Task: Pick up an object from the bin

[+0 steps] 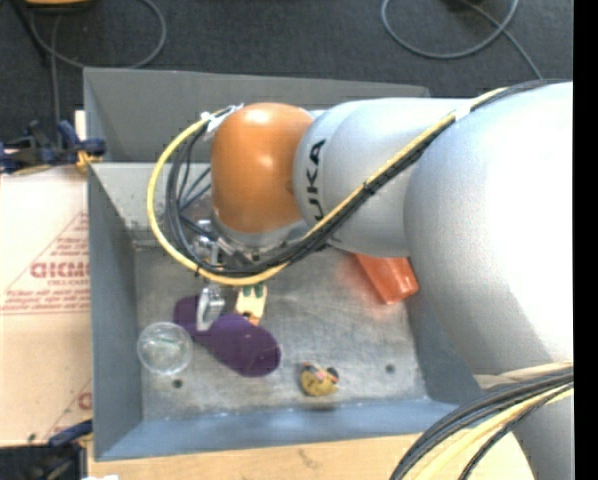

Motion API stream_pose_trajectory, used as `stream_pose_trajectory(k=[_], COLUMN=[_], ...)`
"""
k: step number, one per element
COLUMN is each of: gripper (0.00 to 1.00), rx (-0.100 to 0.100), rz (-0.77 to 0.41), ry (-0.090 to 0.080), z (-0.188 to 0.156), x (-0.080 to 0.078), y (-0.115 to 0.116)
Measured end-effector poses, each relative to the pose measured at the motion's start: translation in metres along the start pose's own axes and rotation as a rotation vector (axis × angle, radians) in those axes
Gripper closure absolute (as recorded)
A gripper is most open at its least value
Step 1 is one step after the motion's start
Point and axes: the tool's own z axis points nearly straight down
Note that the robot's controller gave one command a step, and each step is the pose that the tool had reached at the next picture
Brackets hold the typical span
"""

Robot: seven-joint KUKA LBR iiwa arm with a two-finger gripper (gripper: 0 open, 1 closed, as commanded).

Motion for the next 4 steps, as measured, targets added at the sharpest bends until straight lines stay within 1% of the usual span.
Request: stream_pose_trajectory(k=[1,2,3,4], gripper=[0.00,0.00,0.00,1.00], rx=[0.002,0.000,-0.005,-0.003], rz=[0.007,-0.063,0.015,0.011], ry=[0.015,0.003,-0.003,0.004], z=[0.021,-0.002,0.051,0.043], x=[0.025,0.019,0.026,0.027], y=[-0.018,-0.032,-0.052,-0.047])
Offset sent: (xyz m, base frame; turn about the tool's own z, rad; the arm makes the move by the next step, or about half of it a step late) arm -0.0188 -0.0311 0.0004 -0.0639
